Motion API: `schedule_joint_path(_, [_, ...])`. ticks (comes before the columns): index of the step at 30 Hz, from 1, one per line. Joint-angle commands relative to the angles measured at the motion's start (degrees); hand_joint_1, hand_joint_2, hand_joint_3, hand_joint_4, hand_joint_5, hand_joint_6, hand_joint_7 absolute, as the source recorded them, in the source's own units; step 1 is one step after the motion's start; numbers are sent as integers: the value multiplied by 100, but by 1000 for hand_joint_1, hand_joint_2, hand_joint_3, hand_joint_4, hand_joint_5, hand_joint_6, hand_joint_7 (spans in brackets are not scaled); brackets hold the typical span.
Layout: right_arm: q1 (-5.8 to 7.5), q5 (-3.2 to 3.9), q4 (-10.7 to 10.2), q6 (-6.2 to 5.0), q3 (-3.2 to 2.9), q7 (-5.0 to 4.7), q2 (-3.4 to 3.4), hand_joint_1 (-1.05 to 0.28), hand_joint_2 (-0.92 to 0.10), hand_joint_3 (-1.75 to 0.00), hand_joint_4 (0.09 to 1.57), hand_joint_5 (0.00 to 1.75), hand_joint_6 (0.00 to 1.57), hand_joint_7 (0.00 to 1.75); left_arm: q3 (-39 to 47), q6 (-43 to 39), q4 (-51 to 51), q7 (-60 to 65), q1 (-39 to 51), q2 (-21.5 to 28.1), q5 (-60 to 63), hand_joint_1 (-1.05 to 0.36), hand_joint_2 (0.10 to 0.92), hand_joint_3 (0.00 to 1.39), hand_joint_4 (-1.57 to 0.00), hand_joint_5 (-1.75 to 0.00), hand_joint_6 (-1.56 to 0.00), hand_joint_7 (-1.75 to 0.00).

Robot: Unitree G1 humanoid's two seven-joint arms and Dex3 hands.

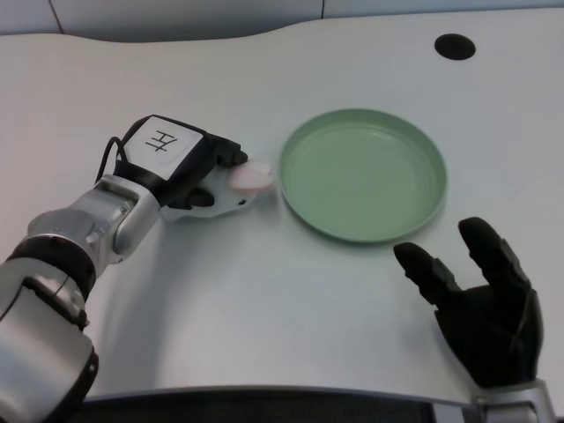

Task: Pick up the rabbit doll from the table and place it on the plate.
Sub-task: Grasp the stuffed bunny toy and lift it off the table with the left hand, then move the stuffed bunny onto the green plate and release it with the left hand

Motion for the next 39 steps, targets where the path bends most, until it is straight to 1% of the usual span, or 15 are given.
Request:
schedule_joint_path(1, [147, 34, -54, -17, 27, 2, 234, -805, -921, -158, 950, 4, 890, 0, 1, -100, 21, 28, 42, 14, -53, -97, 832, 1, -865, -627, -1119, -63])
schedule_joint_path(4, [92, 41, 29, -75, -10, 28, 211, -805, -921, -162, 947, 2, 887, 0, 0, -346, -35, 203, -47, 125, -54, -106, 857, 6, -832, -708, -1121, -52])
schedule_joint_path(7, [38, 31, 45, -1, 0, -70, 201, -810, -921, -156, 957, 7, 898, 6, 2, -544, -77, 552, -138, 267, -19, -115, 849, 1, -833, -775, -1133, -52])
schedule_joint_path(8, [20, 25, 52, 18, 5, -99, 198, -811, -921, -153, 959, 8, 901, 7, 7, -597, -86, 632, -159, 306, -17, -121, 843, 0, -804, -894, -1142, -52])
schedule_joint_path(13, [-105, 10, 169, 14, 9, -130, 173, -811, -921, -147, 957, 6, 904, 6, 63, -777, -116, 615, -219, 440, -91, -139, 830, 2, -745, -1093, -1163, -54])
schedule_joint_path(17, [-233, -21, 273, 36, 18, -183, 148, -821, -921, -121, 961, 7, 910, 6, 133, -981, -169, 667, -257, 544, -141, -135, 818, 4, -794, -1018, -1170, -52])
schedule_joint_path(21, [-376, -13, 428, 17, 8, -108, 123, -818, -921, -122, 949, 1, 895, 1, 240, -1141, -231, 657, -306, 585, -196, -145, 819, 3, -792, -986, -1180, -54])
schedule_joint_path(24, [-446, -45, 501, -13, 6, -154, 127, -824, -921, -123, 951, 2, 900, 3, 328, -1320, -302, 641, -370, 540, -273, -143, 826, 5, -791, -966, -1174, -49])
schedule_joint_path(28, [-427, -86, 442, -17, 28, -273, 160, -833, -921, -119, 960, 6, 914, 9, 322, -1378, -359, 765, -414, 495, -231, -145, 825, 2, -793, -955, -1177, -47])
schedule_joint_path(29, [-448, -71, 476, -41, 21, -203, 165, -833, -921, -119, 960, 6, 915, 9, 327, -1390, -372, 733, -468, 418, -247, -144, 825, 2, -794, -954, -1178, -47])
schedule_joint_path(32, [-475, -14, 518, -29, 0, -113, 188, -822, -921, -135, 943, 4, 896, 5, 374, -1451, -373, 655, -586, 194, -319, -162, 845, 5, -781, -993, -1171, -40])
schedule_joint_path(33, [-482, 3, 529, -8, -7, -104, 193, -814, -921, -125, 944, 5, 897, 5, 398, -1464, -362, 625, -604, 141, -346, -168, 843, 3, -793, -1016, -1168, -37])
schedule_joint_path(37, [-462, -13, 508, -78, 6, -118, 234, -812, -921, -116, 949, 7, 899, 5, 399, -1367, -333, 547, -706, -72, -350, -172, 849, 2, -744, -1140, -1174, -35])
schedule_joint_path(38, [-451, -16, 512, -112, 9, -94, 242, -812, -921, -116, 949, 7, 899, 5, 377, -1354, -319, 561, -745, -157, -325, -172, 850, 2, -739, -1149, -1174, -34])
schedule_joint_path(39, [-443, -16, 517, -137, 12, -75, 246, -812, -921, -120, 948, 6, 897, 3, 362, -1344, -308, 571, -773, -220, -306, -146, 847, 1, -759, -1059, -1174, -32])
